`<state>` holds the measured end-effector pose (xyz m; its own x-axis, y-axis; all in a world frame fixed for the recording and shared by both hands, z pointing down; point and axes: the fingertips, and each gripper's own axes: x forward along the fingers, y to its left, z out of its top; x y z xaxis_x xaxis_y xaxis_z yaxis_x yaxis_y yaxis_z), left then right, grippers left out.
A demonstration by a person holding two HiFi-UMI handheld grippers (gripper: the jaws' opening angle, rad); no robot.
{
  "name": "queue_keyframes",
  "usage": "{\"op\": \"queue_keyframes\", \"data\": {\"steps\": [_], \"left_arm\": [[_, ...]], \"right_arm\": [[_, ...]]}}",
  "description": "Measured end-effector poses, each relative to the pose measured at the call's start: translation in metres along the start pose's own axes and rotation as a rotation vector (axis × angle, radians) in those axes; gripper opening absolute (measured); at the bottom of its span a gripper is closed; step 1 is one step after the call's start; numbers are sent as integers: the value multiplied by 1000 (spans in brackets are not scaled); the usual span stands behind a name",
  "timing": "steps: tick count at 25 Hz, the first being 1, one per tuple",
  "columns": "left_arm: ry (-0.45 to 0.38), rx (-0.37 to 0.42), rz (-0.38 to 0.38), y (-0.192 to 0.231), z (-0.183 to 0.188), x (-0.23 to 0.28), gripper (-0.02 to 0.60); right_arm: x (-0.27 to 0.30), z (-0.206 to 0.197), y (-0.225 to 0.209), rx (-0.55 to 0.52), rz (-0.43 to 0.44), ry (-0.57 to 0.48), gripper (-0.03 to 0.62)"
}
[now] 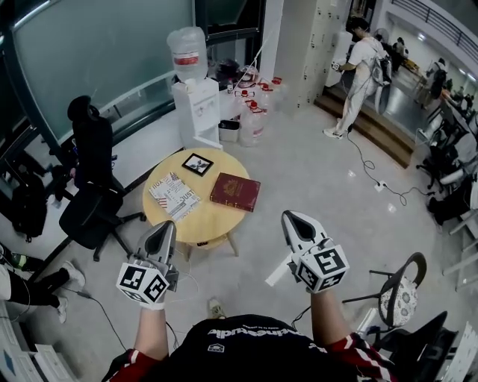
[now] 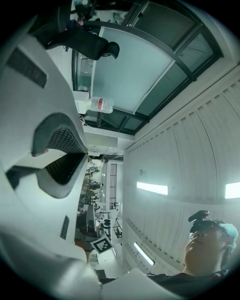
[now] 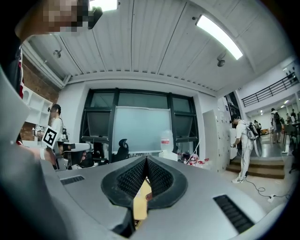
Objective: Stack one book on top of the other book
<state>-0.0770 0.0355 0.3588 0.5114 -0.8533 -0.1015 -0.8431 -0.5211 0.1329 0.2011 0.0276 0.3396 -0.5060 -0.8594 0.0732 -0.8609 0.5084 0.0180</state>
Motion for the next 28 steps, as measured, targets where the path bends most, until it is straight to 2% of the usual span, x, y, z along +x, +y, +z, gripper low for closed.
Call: {"op": "queue_keyframes", "data": {"steps": [13,21,28], "left_arm": [[-14,-48,-52,90,8,46,15],[-3,-71,-107,114,-4,62,15],[-12,-110,-109,126,-4,69,15]], "right_arm": [[101,10,15,10,-26,7,26],[129,5,20,4,-57,31,26],[140,3,16,-9,-87,47,26]]}}
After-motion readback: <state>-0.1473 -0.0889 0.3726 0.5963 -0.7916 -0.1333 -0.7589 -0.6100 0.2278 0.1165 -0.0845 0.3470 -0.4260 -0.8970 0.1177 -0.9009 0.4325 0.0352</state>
